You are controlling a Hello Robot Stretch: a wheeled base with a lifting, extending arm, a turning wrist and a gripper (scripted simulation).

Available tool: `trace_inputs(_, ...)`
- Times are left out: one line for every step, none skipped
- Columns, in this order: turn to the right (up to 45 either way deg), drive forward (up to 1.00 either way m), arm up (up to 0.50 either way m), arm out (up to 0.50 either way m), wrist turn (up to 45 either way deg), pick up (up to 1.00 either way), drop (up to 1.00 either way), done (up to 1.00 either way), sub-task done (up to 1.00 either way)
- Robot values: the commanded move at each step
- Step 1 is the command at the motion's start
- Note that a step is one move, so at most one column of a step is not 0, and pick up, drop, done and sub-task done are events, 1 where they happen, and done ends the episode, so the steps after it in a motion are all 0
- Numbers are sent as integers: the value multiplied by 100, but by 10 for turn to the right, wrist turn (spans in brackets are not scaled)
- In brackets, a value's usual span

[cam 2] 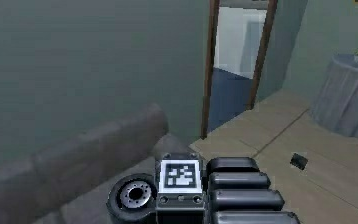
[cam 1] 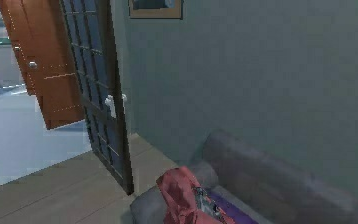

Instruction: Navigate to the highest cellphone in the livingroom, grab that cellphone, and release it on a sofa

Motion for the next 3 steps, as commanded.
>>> trace_inputs(-180,0,0,0,0,0,0,0,0)
trace_inputs(-30,0,0,0,0,0,0,0,0)
trace_inputs(0,0,0,34,0,0,0,0,0)
